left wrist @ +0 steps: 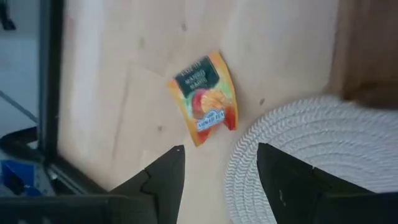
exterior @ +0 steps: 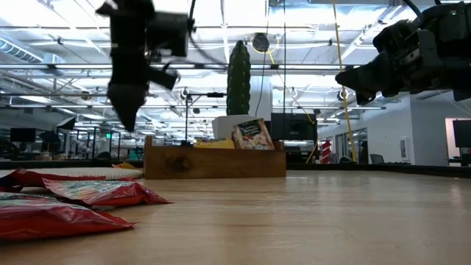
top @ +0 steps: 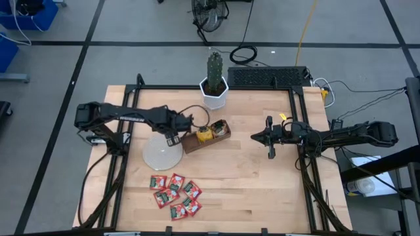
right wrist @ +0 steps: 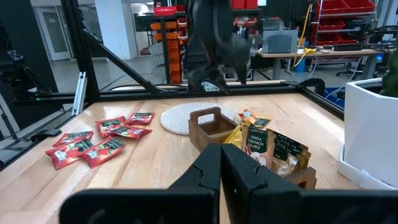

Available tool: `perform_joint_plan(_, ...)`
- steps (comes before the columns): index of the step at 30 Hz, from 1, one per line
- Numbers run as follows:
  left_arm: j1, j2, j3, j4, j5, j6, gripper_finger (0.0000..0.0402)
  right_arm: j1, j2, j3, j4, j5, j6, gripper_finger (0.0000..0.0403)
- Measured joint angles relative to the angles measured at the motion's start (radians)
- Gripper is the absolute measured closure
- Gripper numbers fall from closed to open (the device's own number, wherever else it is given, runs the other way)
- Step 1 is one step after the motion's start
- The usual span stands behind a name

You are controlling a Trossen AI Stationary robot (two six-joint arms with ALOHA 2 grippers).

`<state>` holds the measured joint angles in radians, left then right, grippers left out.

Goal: Pick & Place Tea
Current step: Put the yellow tea bag into the middle section of the wooden organizer

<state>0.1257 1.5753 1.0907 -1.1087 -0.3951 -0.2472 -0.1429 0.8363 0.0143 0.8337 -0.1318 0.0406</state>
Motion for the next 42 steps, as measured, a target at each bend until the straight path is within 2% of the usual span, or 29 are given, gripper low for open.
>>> perform_joint_plan(7, -0.003, 0.000, -0.269, 0.260, -0.015, 0.152, 0.0199, 0.000, 0.000, 0.000, 0.000, 0.000, 0.000, 0.0403)
perform_joint_plan(13, -0.003, 0.000, -0.374, 0.433, -0.164, 0.229, 0.0199, 0.000, 0.000, 0.000, 0.000, 0.000, 0.000, 0.0403)
perform_joint_plan(18, -0.003, 0.000, -0.383, 0.482, -0.194, 0.310, 0.0199, 0.000, 0.000, 0.000, 0.000, 0.000, 0.000, 0.0403)
perform_joint_plan(31, -0.003, 0.000, -0.383, 0.549, -0.232, 0.333, 0.0199, 0.000, 0.000, 0.000, 0.000, 0.000, 0.000, 0.0403)
perform_joint_plan(39, -0.003, 0.001, -0.383, 0.581, -0.233, 0.331, 0.0199, 0.000, 0.000, 0.000, 0.000, 0.000, 0.000, 0.0403)
perform_joint_plan(42, -0.003, 0.001, -0.383, 0.589, -0.186, 0.313, 0.0199, 0.000, 0.000, 0.000, 0.000, 0.000, 0.000, 0.0403)
